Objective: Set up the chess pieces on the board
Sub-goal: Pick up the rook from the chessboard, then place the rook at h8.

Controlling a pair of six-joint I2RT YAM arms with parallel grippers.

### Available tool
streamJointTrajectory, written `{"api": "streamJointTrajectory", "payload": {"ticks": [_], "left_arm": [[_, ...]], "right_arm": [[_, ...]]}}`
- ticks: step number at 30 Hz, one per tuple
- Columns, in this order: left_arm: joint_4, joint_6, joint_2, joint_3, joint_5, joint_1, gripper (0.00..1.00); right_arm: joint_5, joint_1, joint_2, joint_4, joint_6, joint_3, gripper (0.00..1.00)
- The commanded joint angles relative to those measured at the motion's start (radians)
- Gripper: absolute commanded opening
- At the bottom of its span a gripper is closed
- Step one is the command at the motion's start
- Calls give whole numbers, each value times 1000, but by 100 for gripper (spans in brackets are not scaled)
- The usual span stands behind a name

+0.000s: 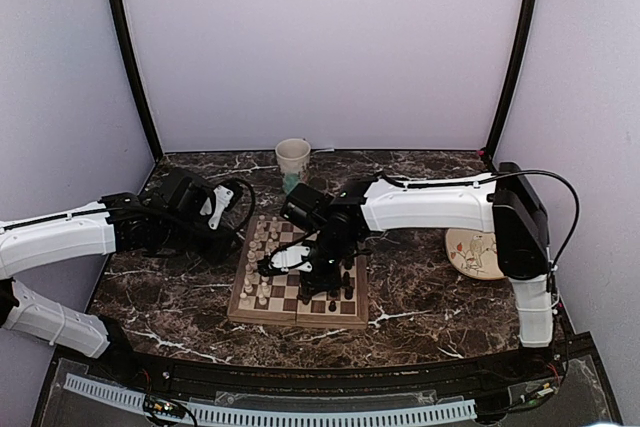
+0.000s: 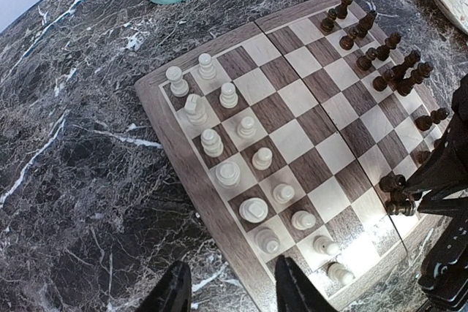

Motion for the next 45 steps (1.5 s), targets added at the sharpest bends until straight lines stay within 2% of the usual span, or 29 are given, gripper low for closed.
{"api": "streamJointTrajectory", "payload": {"ticks": [1,9,22,32,45], "left_arm": [[18,-8,-18,-17,-8,9,41],[25,-2,-17,-17,-3,9,41],[69,10,-8,-29,97,9,41],[77,21,7,-30,109,9,41],[82,34,11,-32,94,9,41]], "right_arm": [[23,13,2,-1,14,7,19],[27,12,-79,3,-9,4,14],[-10,-19,-127,-12,-14,24,12],[38,-110,-144,-9,3,-17,12],[-5,-106,-261,-32,-36,-130,13]]}}
